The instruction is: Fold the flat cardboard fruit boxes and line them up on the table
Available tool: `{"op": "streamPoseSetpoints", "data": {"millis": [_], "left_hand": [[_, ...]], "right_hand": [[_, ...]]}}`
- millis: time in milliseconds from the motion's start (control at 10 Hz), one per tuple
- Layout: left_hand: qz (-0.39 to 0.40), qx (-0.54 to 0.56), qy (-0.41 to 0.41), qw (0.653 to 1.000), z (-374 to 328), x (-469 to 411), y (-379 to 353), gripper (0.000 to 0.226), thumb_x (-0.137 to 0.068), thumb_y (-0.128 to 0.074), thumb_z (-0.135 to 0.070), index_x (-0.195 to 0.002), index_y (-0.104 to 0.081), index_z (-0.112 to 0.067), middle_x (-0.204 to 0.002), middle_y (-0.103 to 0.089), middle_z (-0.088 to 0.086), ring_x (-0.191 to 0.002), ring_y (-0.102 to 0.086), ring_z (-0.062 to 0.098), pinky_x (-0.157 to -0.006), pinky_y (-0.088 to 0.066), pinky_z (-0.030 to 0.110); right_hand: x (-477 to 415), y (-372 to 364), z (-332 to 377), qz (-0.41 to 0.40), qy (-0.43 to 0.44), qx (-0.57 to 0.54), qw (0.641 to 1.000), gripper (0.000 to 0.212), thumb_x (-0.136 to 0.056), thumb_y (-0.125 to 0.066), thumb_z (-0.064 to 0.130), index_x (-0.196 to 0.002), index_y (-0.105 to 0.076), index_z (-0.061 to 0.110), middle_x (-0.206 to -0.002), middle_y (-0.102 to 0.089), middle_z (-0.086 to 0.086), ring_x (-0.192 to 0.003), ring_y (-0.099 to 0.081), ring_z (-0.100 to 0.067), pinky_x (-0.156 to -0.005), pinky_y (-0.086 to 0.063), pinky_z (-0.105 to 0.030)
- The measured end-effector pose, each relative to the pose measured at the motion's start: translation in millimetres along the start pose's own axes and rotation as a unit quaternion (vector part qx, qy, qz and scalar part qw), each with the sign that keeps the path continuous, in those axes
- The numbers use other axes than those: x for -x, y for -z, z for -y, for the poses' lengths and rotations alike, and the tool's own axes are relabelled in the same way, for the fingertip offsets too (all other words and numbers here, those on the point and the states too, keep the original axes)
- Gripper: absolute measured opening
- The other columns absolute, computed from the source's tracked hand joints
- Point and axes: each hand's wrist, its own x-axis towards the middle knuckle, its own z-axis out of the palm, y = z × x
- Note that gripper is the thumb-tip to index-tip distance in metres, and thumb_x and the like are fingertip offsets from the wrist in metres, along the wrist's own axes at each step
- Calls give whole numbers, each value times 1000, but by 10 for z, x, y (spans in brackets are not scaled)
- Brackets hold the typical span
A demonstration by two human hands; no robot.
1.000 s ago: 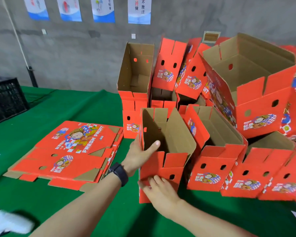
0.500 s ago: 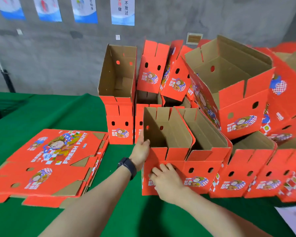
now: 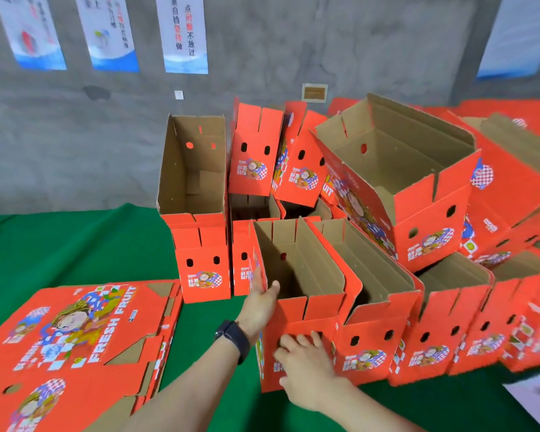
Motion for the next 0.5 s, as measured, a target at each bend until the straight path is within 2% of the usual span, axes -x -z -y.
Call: {"op": "streamPoseSetpoints", "data": {"millis": [100, 200, 300, 400, 500], "left_hand": [[-1, 40, -14, 999, 21, -63, 12, 60, -101, -40, -29, -151, -7, -33, -157, -22, 3, -138, -34, 28, -113, -28, 51], [48, 67, -7, 997, -9, -43, 72, 68, -98, -47, -34, -152, -5, -33, -157, -18, -3, -142, -27, 22, -116, -22, 48], [87, 55, -27, 994, -3, 20, 164, 79, -88, -54, -47, -151, -8, -32, -155, -17, -10, -139, -20, 7, -111, -17, 33], [-7, 39, -54, 998, 59, 21, 114, 66, -93, -42, -54, -149, -25, -24, -150, -24, -2, -137, -24, 10, -114, -15, 31], [-13, 33, -28, 999, -8, -20, 53, 38, -100, -35, -42, -111, -61, -18, -110, -58, -3, -107, -53, 15, -91, -42, 25]], "right_hand": [[-58, 15, 26, 15, -24, -55, 998, 50, -92, -53, 34, -139, -44, 23, -145, -34, -1, -136, -28, -26, -116, 9, -57], [-72, 99, 8, 11, -50, -124, 991, 47, -92, -53, 34, -137, -45, 26, -143, -38, 4, -134, -31, -25, -115, 10, -55], [-117, 179, 18, 13, -84, -207, 975, 47, -91, -54, 34, -136, -43, 30, -141, -46, 6, -133, -38, -22, -117, -1, -52], [-181, 302, 52, 24, -94, -270, 958, 48, -87, -60, 37, -131, -46, 28, -138, -53, 3, -126, -48, -21, -114, -24, -40], [-170, 320, 34, 46, -78, -308, 947, 55, -84, -64, 38, -135, -46, 28, -135, -53, 1, -123, -49, -22, -104, -34, -30]]}}
